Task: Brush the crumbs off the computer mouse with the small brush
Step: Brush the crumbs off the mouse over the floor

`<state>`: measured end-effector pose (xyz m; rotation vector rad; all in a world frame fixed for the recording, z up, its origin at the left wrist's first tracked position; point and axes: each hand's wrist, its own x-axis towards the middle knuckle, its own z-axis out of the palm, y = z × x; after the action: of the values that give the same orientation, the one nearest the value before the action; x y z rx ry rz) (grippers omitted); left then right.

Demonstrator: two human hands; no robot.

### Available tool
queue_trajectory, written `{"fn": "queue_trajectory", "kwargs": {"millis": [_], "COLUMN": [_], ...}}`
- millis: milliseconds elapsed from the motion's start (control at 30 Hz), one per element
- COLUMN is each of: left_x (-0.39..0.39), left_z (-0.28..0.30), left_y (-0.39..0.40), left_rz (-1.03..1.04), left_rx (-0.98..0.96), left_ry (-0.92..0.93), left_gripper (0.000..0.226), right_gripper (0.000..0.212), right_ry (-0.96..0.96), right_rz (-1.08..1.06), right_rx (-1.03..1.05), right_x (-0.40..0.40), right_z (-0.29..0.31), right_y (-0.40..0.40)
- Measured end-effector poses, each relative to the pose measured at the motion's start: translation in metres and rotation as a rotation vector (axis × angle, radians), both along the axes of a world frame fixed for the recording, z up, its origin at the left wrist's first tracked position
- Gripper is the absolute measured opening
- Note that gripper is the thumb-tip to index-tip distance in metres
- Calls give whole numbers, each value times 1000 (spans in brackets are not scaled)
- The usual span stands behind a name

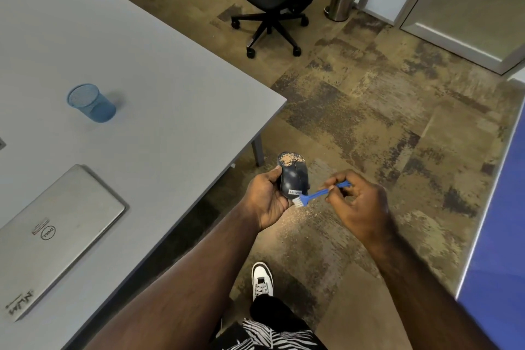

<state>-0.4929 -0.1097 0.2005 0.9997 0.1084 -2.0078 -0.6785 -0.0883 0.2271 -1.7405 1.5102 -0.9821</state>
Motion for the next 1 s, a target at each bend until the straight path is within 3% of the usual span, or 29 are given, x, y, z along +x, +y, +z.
{"fn": "queue_trajectory", "kwargs": {"millis": [133,233,300,467,600,800,900,1000], "left_x": [3,0,-3,0,0,-1,-1,0], "left_z": [2,2,3,5,4,4,6,7], "left_y": [-1,-1,-1,0,3,7,7,8], "left_rz": [0,15,13,-46,-66,-86,-97,-90], "left_rx": [3,2,0,-12,-16,-26,-33,-31], "left_ry": [7,23,25,-30,-58,-57,-63,-47], "left_gripper": [39,39,40,42,43,38,39,38], "right_gripper": [19,19,19,21,16,15,18,13], "right_ry": [-49,-144,-69,-93,-105,-151,-91,-32], "right_rz": [-236,-91,-4,-272,-192,-348,-280,-377], "right_rx": [-63,-45,-49,-52,-13,40,80,101], "right_x": [-12,-5,2,-5,3,-3,1,-5], "right_z": [0,2,2,4,0,-4,-7,-7], "right_y": [-6,0,5,-12,-15,-34,-34,-40]}}
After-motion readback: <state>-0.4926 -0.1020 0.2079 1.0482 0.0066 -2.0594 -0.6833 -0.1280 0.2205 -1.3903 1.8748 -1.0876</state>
